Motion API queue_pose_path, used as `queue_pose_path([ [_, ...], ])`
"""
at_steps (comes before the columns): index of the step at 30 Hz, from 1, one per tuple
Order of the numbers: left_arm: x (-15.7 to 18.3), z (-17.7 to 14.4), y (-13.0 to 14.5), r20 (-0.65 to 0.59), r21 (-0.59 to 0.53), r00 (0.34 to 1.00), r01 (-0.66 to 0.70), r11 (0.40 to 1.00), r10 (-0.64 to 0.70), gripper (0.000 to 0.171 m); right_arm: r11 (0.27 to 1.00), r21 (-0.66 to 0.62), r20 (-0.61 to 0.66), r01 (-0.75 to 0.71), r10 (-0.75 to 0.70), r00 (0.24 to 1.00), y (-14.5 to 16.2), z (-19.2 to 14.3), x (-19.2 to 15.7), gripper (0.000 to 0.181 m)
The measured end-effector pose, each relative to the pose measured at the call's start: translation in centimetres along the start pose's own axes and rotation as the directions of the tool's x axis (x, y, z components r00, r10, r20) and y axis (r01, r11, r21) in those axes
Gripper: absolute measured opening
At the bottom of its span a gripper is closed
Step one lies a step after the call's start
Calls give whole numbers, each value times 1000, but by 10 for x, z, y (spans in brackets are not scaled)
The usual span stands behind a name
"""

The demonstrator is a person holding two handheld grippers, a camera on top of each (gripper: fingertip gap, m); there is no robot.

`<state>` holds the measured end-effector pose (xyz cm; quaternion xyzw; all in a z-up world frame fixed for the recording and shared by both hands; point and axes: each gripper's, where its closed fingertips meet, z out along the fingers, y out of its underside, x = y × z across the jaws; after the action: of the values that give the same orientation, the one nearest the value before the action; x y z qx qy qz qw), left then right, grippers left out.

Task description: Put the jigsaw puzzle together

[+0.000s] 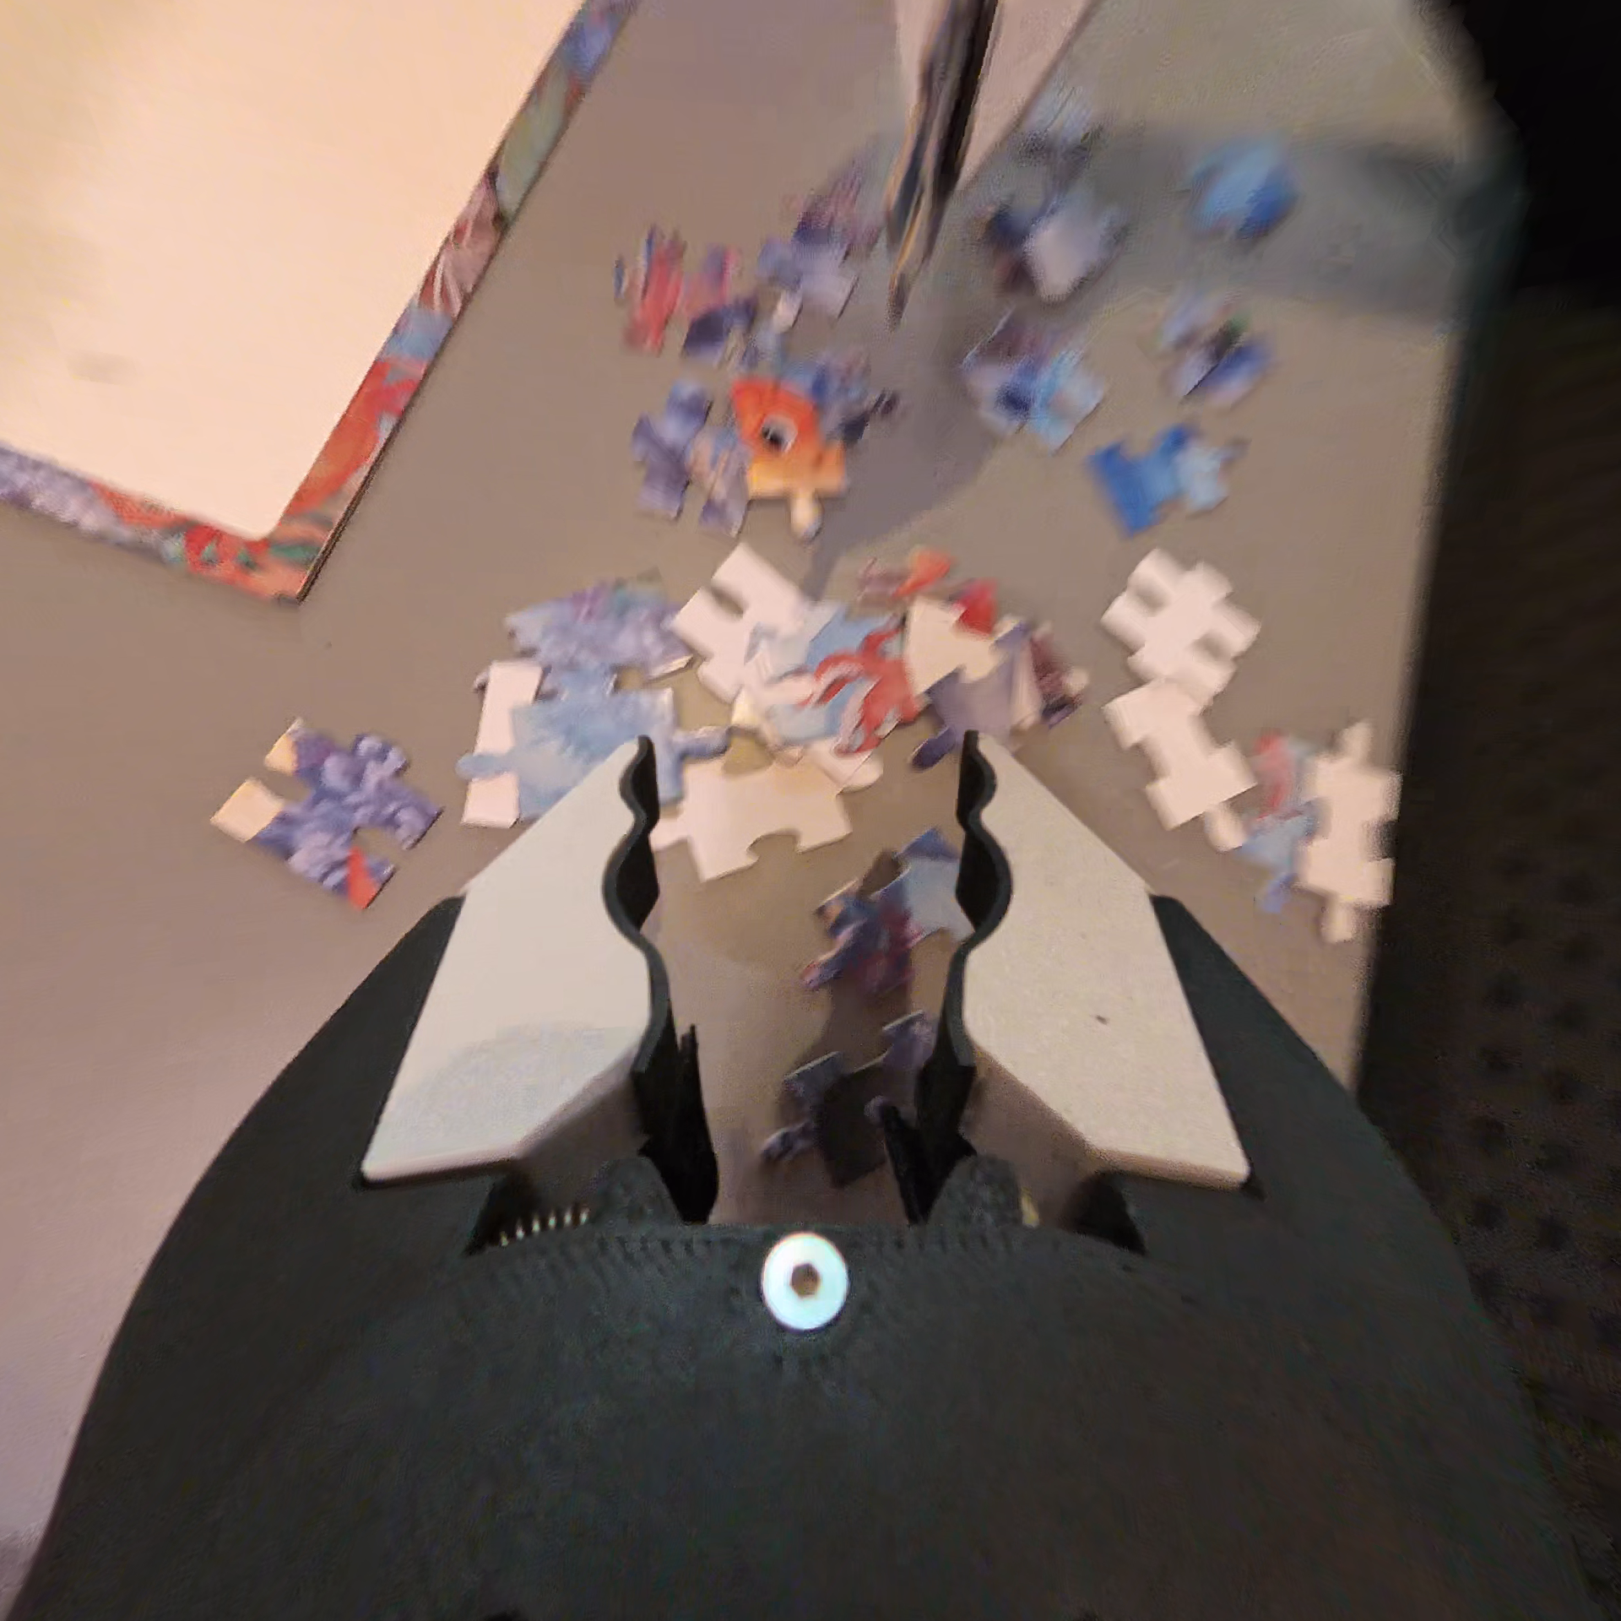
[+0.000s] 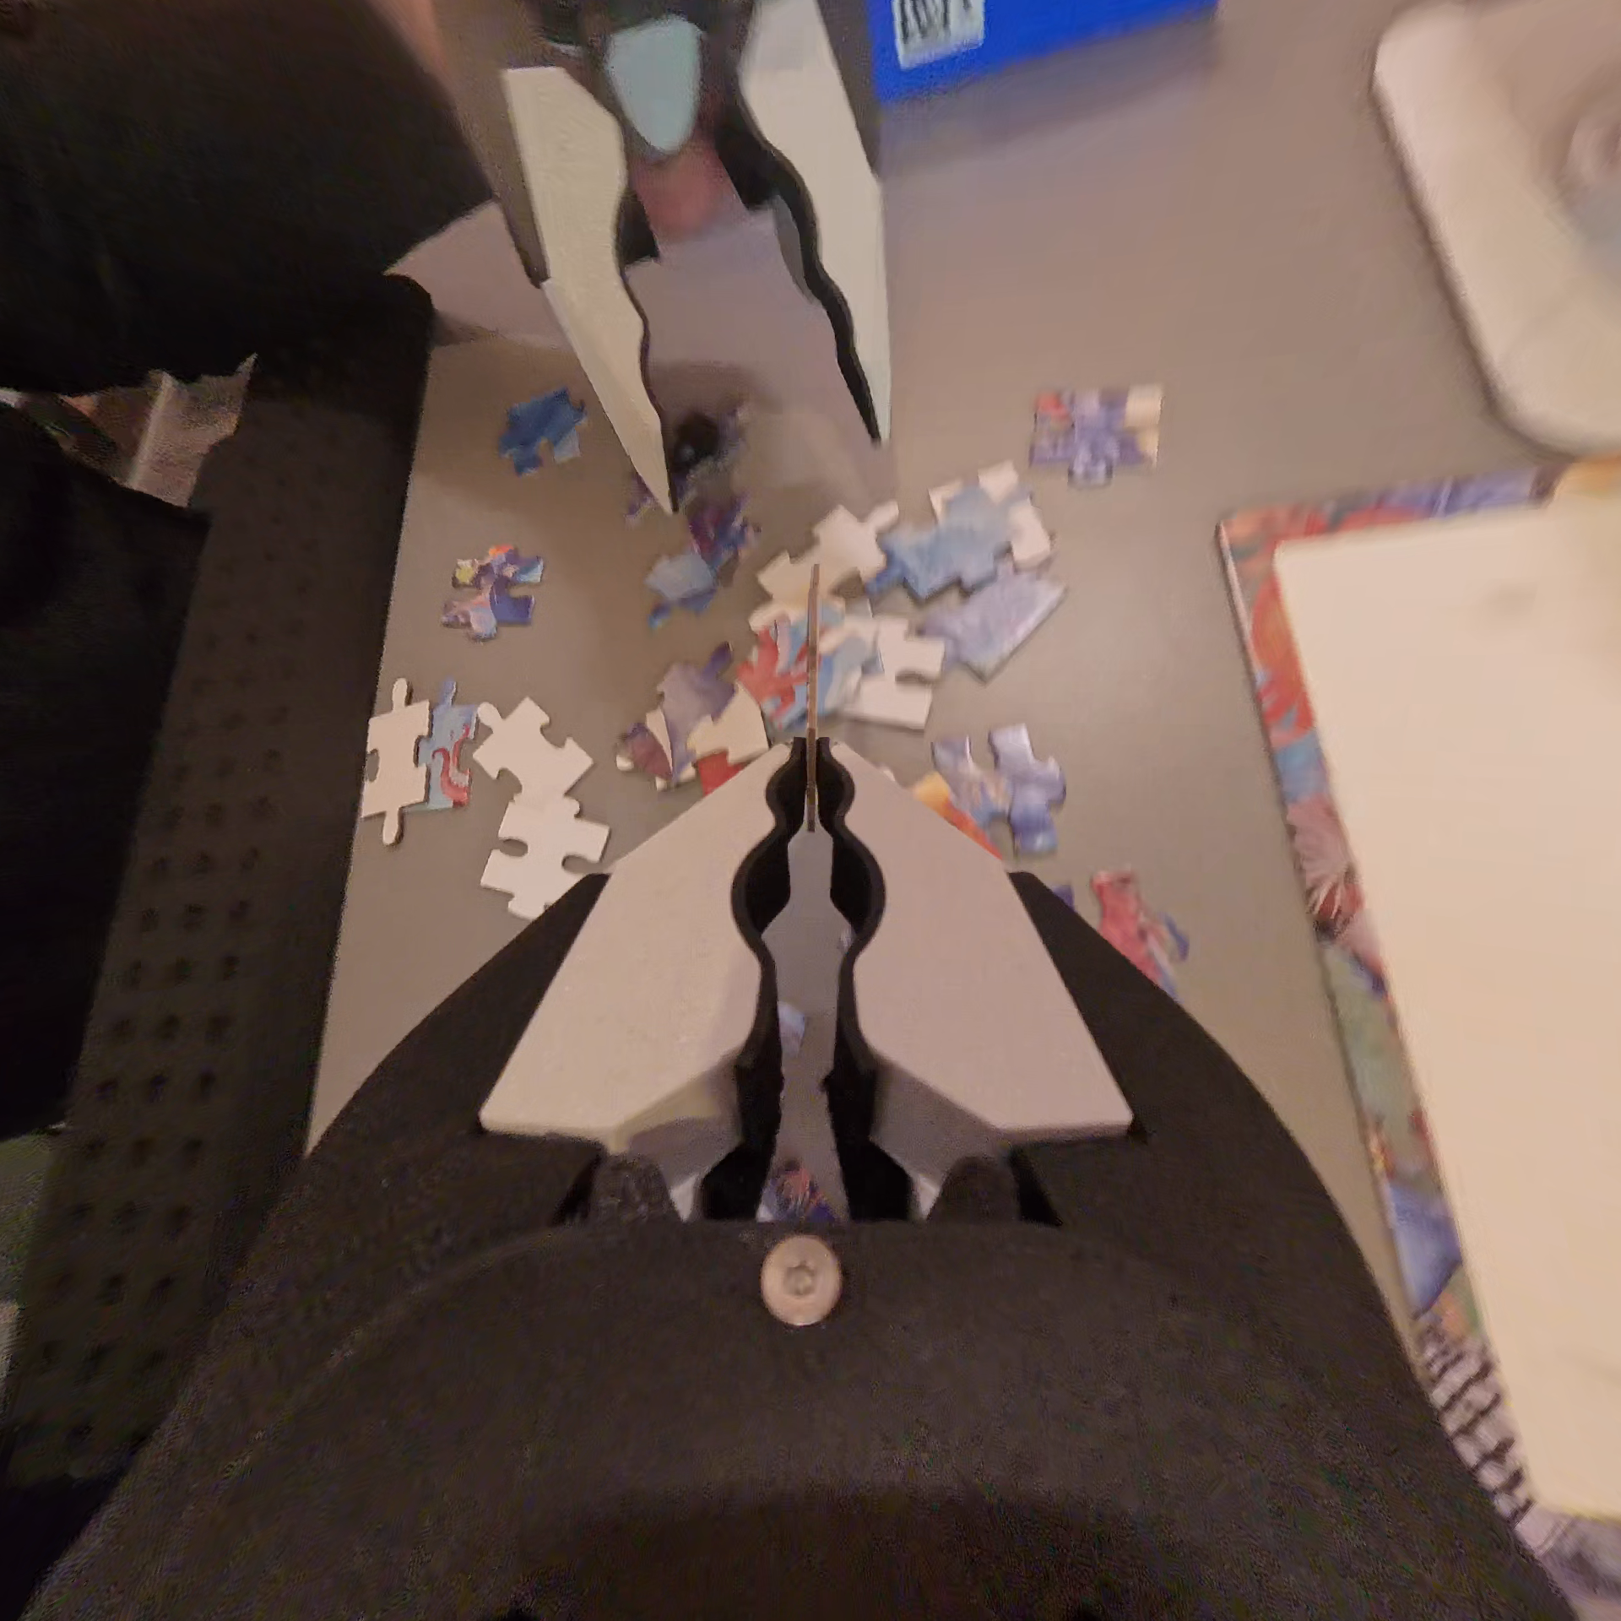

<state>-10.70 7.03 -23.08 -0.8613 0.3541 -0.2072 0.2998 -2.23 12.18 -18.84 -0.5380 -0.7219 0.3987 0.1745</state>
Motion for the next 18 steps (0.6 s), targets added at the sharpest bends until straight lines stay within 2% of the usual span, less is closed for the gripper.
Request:
queue_pose_path([
  [2, -7, 10, 21, 72, -120, 996, -48, 992, 57, 71, 991, -77, 21, -111, 113, 993, 24, -1, 8, 0],
  [7, -6, 26, 39, 88, -211, 995, -31, 977, 50, 80, 943, -204, 62, -265, 282, 957, 65, 7, 15, 0],
  [9, -7, 31, 46, 110, -255, 992, -27, 966, 57, 84, 923, -239, 10, -301, 312, 950, 75, 11, 24, 20],
  [10, -8, 33, 48, 121, -263, 991, -24, 965, 58, 86, 916, -252, -24, -312, 317, 948, 79, 12, 29, 23],
  [15, -14, 36, 43, 173, -228, 983, -25, 973, 66, 61, 927, -230, -93, -297, 283, 955, 74, 8, 39, 27],
  [18, -13, 37, 41, 179, -211, 982, -25, 977, 64, 60, 937, -212, -104, -278, 261, 960, 68, 7, 40, 25],
])
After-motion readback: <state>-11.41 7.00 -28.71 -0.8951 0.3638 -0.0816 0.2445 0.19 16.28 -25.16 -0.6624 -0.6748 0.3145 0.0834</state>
